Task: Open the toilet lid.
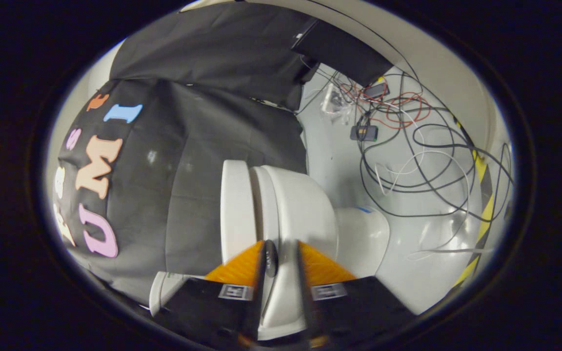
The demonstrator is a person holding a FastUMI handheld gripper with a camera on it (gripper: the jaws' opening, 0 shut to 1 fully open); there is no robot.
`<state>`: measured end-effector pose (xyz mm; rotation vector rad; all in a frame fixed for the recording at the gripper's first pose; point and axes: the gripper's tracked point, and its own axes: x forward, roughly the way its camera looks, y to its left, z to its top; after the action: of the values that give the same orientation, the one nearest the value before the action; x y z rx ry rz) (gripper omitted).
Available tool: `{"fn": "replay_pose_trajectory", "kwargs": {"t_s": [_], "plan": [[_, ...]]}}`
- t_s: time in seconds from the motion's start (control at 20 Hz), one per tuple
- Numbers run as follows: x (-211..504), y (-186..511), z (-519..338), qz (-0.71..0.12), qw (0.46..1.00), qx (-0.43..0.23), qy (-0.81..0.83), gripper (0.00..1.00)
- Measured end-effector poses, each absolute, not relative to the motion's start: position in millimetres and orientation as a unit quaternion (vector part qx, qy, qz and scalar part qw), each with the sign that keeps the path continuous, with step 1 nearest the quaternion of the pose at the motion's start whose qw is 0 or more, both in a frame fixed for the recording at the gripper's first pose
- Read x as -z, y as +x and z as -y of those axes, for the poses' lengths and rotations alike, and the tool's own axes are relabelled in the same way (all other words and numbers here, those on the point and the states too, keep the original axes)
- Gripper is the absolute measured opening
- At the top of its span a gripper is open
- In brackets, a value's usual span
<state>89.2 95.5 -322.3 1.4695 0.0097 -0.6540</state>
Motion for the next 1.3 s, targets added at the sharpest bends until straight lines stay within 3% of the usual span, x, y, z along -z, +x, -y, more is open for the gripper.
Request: {"fn": "replay_pose_trajectory", "kwargs": {"t_s": [0.05, 0.45, 0.5, 0.8, 1.3], "plan": [[326.1, 95.7, -98.3, -0.015, 0.692, 0.292, 0.660, 0.11], [309.8, 79.9, -106.9, -0.042, 0.727, 0.279, 0.626, 0.12], [321.7, 105.7, -103.1, -0.044, 0.727, 0.281, 0.624, 0.07], [307.6, 102.6, -106.6, -0.057, 0.755, 0.275, 0.592, 0.02], [252.5, 102.6, -115.7, -0.069, 0.827, 0.254, 0.496, 0.01]]}}
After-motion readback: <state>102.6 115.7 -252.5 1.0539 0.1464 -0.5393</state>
